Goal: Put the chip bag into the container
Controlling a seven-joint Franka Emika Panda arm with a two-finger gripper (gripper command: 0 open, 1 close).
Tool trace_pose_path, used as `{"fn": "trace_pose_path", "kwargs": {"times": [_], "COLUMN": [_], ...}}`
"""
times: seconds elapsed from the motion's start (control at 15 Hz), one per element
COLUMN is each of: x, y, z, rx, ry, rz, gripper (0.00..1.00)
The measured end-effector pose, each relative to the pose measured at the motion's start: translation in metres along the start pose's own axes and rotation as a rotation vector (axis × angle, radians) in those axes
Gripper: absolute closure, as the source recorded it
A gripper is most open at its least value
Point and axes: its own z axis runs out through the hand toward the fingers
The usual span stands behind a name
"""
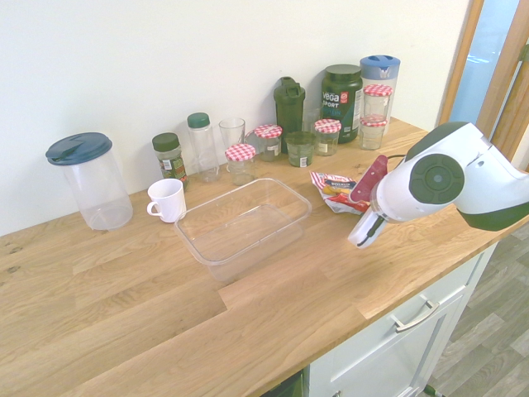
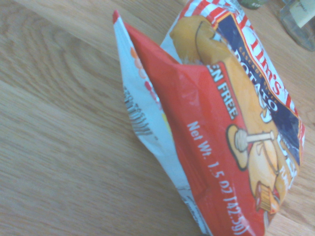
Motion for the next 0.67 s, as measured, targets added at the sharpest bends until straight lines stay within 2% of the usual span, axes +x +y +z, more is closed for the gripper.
{"fn": "trace_pose_path", "kwargs": {"times": [0.4,0.67], "x": [0.008,0.024], "y": [0.004,-0.007], "z": [0.001,-0.016], "rx": [0.031,0.094], "ry": [-0.054,-0.087], "rz": [0.077,0.11], "gripper": [1.0,1.0]}}
